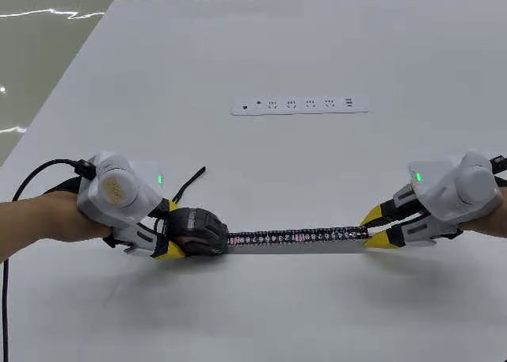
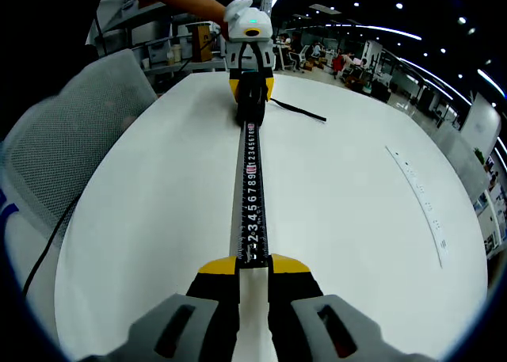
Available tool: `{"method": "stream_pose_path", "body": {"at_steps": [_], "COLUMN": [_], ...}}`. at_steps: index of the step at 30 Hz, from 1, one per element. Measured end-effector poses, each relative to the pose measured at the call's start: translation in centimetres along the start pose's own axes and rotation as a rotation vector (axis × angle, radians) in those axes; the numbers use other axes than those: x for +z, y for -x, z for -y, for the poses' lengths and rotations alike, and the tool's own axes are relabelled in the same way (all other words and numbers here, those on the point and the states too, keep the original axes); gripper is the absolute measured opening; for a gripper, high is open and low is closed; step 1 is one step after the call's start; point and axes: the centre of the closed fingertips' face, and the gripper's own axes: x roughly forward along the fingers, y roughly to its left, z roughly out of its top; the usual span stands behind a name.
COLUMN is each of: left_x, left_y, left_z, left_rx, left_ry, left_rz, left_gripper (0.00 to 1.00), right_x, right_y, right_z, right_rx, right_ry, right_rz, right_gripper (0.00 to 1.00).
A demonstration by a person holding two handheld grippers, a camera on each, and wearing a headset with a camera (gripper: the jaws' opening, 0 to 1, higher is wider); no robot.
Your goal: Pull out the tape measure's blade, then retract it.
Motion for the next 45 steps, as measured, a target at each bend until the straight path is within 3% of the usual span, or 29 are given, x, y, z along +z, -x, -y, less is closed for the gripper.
{"method": "stream_pose_path", "body": {"at_steps": [45], "left_x": [-0.2], "left_y": [-0.1], "left_z": [-0.1], "left_rx": [0.001], "left_ry": [-0.008], "left_rz": [-0.014], "left_gripper": [0.27], "right_x": [-2.0], "right_y": [1.3], "right_z": [-0.4], "right_rx": [-0.005], "right_ry": [-0.025], "right_rz": [-0.026], "right_gripper": [0.11]}}
